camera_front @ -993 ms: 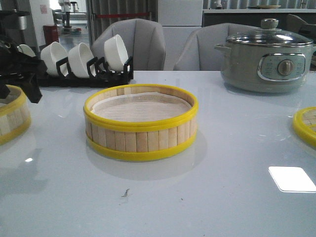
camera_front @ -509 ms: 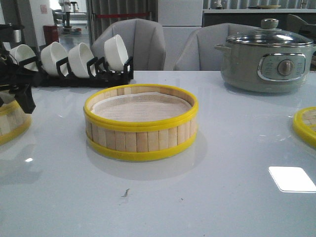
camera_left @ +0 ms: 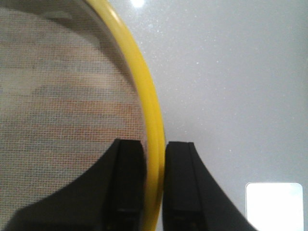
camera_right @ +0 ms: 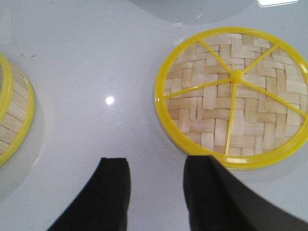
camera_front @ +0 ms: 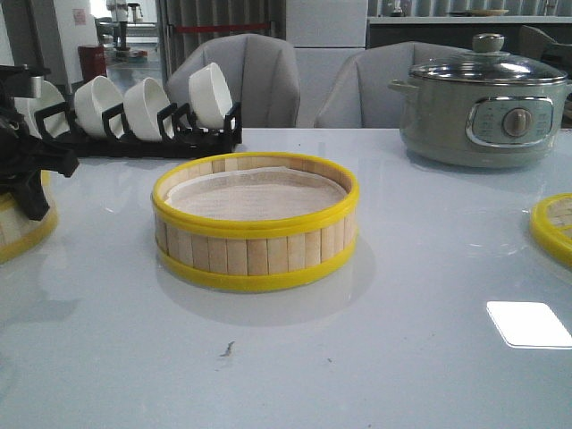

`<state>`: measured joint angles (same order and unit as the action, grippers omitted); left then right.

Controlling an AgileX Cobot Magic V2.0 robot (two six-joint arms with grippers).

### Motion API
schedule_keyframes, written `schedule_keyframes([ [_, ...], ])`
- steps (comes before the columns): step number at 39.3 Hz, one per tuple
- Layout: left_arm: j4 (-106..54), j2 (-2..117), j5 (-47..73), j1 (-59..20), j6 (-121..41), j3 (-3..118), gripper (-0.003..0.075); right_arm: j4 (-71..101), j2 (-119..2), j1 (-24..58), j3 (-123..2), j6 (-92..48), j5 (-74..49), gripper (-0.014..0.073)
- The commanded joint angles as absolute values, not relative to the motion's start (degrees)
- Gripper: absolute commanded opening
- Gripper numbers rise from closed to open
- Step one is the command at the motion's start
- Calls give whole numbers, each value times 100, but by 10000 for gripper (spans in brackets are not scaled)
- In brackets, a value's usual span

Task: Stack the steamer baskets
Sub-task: 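Lift the basket with the left gripper and carry it over the centre basket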

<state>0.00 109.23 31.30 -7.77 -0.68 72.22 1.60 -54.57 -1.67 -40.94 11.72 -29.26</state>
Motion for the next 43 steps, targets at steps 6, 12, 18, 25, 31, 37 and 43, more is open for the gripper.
schedule_keyframes([
  [6, -65, 10621, 3352, -817, 0, 7868, 89, 77, -5411, -165, -4298, 1133, -2490, 382],
  [12, -65, 10621, 3833, -1114, 0, 8578, 89, 77, -5411, -165, -4298, 1133, -2490, 382],
  [18, -65, 10621, 4249, -1665, 0, 9303, 89, 77, -5411, -165, -4298, 1133, -2490, 382],
  [25, -141, 10621, 4460, -2482, 0, 9899, 89, 77, -5411, -165, -4298, 1133, -2485, 382],
  [31, -141, 10671, 4378, -3219, -38, 10027, 88, 77, -5411, -165, -4298, 1133, -2485, 382],
  [37, -141, 10838, 4236, -3826, -38, 10027, 88, 77, -5411, -165, -4298, 1133, -2485, 382],
  [43, -141, 11008, 4146, -4223, -38, 10027, 88, 77, -5411, -165, -4298, 1133, -2485, 382],
])
